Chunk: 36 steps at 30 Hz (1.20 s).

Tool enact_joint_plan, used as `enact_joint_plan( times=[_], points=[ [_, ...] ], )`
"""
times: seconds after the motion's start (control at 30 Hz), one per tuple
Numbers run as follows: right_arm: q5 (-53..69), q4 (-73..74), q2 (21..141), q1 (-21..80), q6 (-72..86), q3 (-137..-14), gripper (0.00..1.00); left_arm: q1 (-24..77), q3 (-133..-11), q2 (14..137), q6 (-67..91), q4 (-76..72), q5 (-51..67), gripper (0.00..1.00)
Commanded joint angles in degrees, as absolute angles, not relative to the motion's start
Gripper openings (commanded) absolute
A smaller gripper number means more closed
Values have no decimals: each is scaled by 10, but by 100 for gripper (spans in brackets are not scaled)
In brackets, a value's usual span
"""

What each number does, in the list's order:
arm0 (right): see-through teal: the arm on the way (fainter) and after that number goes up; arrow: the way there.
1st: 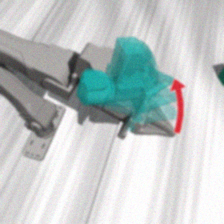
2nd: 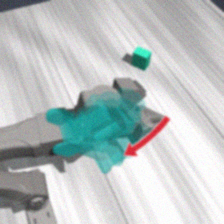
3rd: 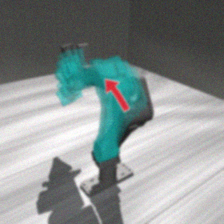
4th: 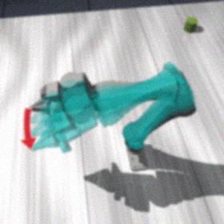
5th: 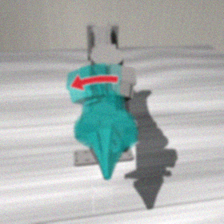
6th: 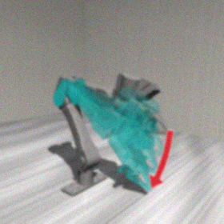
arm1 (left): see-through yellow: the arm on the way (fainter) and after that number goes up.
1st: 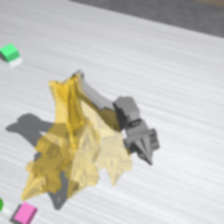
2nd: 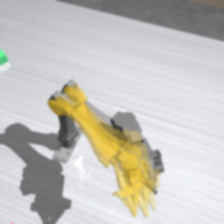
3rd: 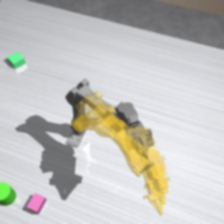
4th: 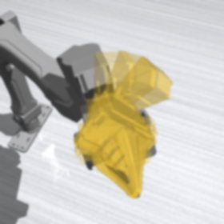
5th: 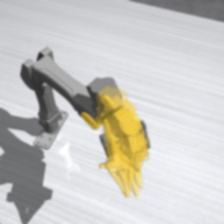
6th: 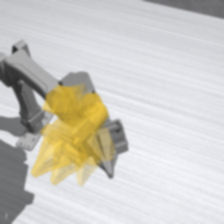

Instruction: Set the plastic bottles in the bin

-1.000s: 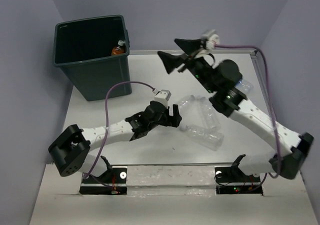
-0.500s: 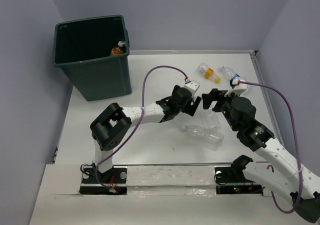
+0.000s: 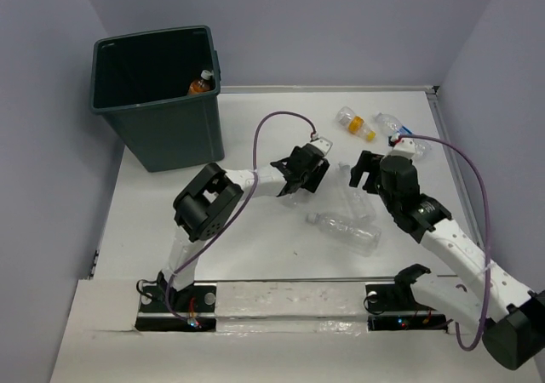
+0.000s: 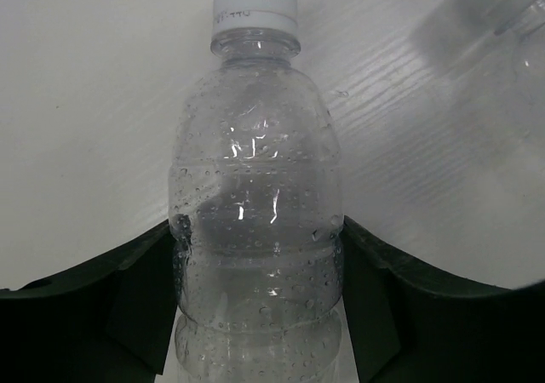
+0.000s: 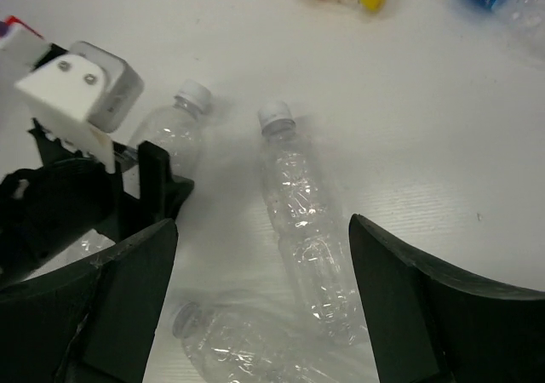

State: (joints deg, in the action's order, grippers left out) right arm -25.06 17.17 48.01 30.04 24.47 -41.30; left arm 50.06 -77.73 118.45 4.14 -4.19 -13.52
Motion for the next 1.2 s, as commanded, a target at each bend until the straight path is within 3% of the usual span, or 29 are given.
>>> enact_joint_plan(
  times=[0.0,0.07,0.3,0.47,0.6,0.93,1.17],
  points=[
    [-164,113,569,223,249,-413,86,483,-779,1131,50,-52,-139,73],
    [-135,108,626,192,227,-424,86,478,-761,1105,60,-64,-144,69],
    [-87,129,765,171,145,-483,88,465,-752,922,85,-111,-139,69],
    [-55,135,801,171,128,-499,90,439,-794,835,100,-126,-121,69],
    [-47,136,830,165,117,-528,89,360,-845,787,134,-120,-100,69],
    [-65,144,897,165,93,-560,82,158,-961,806,134,-73,-134,70],
    [-78,143,917,165,86,-562,78,73,-1015,869,123,-92,-184,72]
  ],
)
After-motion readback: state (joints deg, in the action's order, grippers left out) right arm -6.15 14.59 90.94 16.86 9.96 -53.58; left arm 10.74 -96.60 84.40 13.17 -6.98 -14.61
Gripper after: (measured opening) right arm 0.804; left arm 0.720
